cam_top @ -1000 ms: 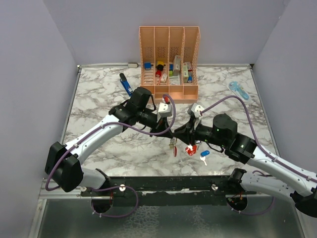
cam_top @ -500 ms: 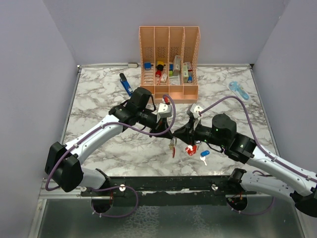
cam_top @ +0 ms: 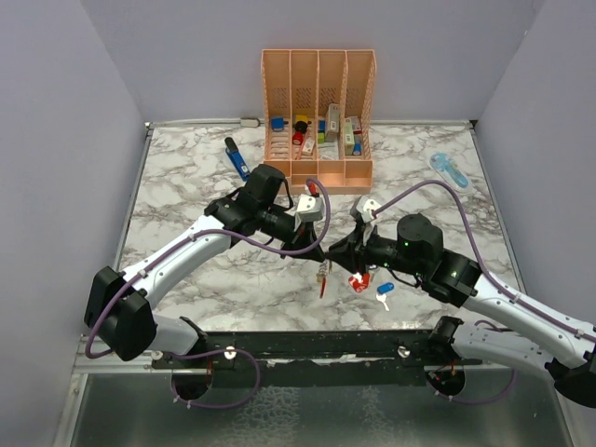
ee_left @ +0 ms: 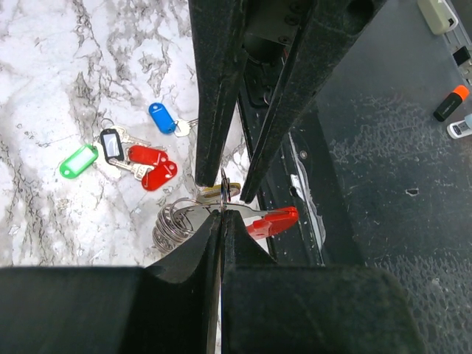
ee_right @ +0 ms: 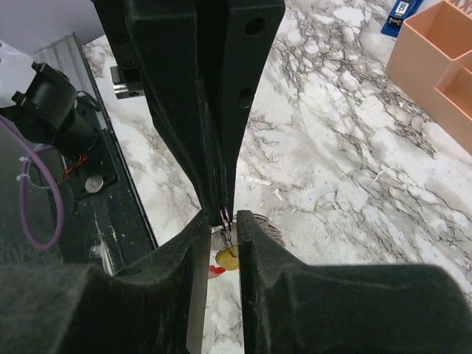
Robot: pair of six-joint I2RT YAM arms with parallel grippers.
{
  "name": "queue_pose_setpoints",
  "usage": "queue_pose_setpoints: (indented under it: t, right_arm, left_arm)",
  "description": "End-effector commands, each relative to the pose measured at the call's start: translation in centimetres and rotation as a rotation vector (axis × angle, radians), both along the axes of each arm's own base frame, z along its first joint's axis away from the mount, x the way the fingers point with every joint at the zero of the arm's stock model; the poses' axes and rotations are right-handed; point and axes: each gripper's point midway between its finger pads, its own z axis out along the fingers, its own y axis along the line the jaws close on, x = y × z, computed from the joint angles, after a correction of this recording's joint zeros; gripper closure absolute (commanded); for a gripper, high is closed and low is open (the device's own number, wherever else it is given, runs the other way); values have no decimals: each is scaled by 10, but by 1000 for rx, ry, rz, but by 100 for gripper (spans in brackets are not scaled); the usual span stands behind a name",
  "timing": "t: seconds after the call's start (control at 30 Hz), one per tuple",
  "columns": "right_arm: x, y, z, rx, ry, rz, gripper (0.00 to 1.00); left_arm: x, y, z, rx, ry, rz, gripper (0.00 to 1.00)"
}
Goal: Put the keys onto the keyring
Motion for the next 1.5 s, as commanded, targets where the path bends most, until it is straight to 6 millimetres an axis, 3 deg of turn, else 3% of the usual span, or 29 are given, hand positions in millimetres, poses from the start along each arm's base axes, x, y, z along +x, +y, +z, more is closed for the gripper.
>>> queue_pose_setpoints:
  t: [0.0,0.27,0.67,1.47]
  right_arm:
    - [3,-6,-6,-20,7,-33,78]
    - [1,-7,-9,-27,16,-30,84]
    - [3,3,-10,-33,20,-4,85]
    - [8,-2,6,-6,-13,-41,80]
  left_arm:
    - [-8,-2,22,-66,-31,-52,100]
    - [-8,-2,22,-66,-30,-54,100]
    - [-9,-1,23,-66,-27,-52,100]
    - [-9,2,15,-47,-37,-46,100]
